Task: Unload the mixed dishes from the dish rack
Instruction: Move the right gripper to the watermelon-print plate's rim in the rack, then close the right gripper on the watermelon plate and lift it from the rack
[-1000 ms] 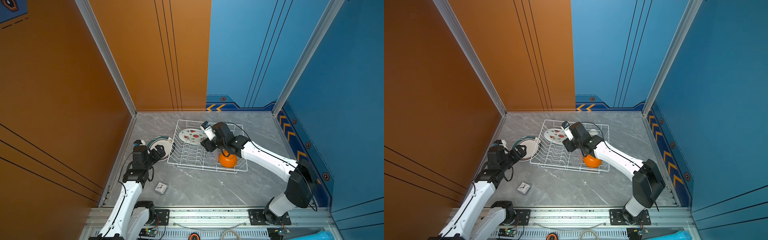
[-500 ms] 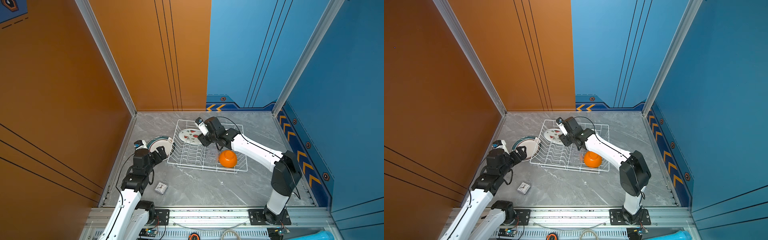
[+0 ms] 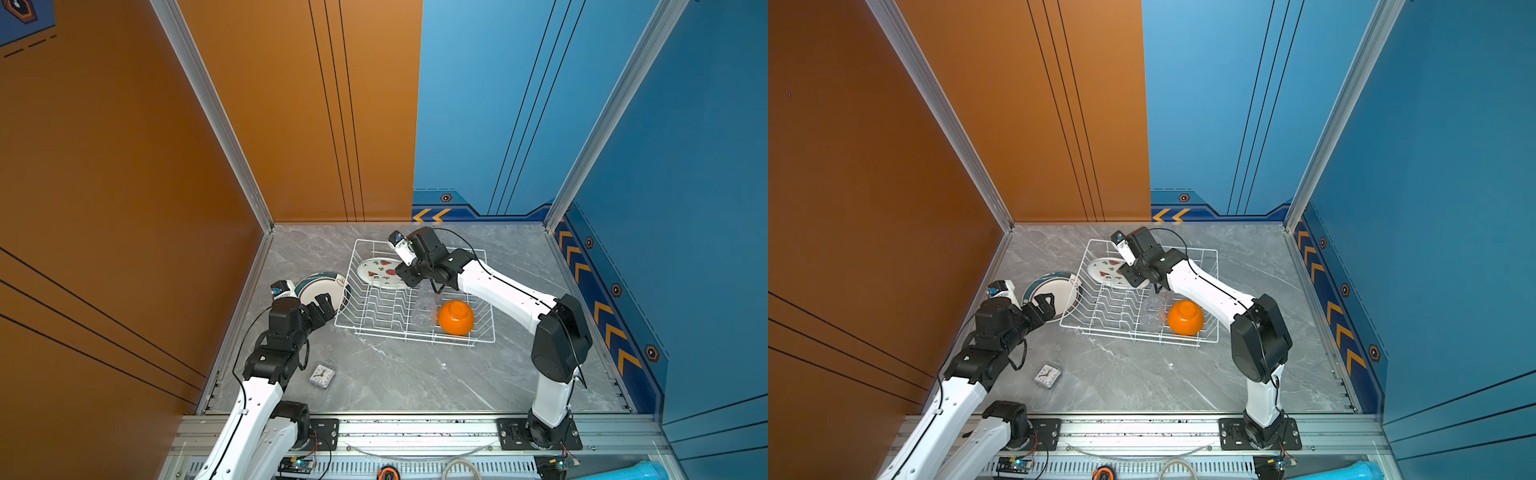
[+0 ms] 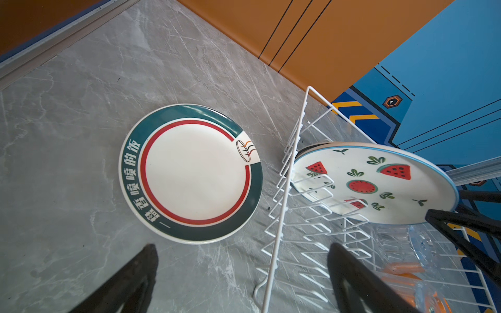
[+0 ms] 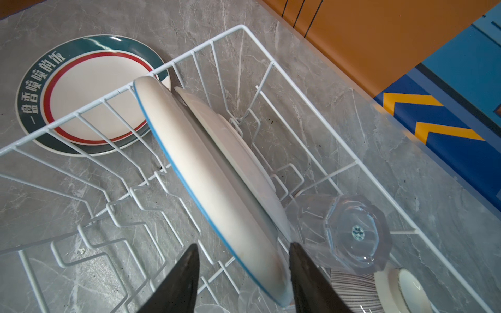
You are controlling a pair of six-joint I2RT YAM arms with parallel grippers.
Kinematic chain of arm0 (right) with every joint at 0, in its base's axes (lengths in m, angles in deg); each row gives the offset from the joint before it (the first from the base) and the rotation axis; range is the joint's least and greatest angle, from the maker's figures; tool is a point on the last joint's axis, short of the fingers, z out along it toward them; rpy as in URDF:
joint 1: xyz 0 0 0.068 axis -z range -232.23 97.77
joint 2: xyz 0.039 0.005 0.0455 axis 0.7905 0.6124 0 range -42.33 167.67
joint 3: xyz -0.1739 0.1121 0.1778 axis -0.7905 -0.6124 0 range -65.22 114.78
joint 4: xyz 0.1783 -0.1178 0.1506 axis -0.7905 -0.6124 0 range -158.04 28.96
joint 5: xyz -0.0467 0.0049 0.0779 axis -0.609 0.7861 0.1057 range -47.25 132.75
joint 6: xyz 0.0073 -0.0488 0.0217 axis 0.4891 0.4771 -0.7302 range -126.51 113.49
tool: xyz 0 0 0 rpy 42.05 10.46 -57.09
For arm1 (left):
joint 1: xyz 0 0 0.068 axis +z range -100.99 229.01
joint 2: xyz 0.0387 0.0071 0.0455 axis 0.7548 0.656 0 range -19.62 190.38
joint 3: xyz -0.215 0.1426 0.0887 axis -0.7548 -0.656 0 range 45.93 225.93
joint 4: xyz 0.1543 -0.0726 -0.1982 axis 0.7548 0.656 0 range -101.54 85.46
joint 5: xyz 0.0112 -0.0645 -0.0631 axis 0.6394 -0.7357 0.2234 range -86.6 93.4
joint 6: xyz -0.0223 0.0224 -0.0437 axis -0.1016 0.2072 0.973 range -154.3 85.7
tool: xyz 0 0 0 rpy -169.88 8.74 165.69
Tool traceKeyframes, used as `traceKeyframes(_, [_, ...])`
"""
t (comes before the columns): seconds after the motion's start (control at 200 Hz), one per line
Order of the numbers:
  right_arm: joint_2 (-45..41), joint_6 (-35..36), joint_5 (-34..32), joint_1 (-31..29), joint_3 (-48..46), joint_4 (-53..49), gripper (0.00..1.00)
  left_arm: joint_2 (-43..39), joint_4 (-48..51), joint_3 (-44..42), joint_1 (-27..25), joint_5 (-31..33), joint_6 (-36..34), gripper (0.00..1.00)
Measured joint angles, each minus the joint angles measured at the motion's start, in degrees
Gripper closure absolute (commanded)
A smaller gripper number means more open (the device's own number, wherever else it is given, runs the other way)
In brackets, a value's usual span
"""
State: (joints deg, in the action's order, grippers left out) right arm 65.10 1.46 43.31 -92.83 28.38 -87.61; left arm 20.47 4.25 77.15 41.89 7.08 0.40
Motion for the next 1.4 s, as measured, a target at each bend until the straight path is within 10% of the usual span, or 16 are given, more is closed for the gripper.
traceKeyframes(0.445, [1.4, 1.3, 0.6, -0.3, 0.4, -0.1, 0.68, 0.0, 0.0, 0.0, -1.6, 0.7, 0.0, 0.02])
traceKeyframes(1.066, [1.9, 10.3, -15.5, -4.9, 0.6, 0.3, 0.99, 0.5, -0.1, 0.0, -3.5, 2.3, 0.1, 0.02])
traceKeyframes(1.396, [0.9, 12.1, -18.8, -4.9, -2.8, 5.2, 1.00, 0.5, -0.1, 0.0, -4.0, 2.4, 0.2, 0.02])
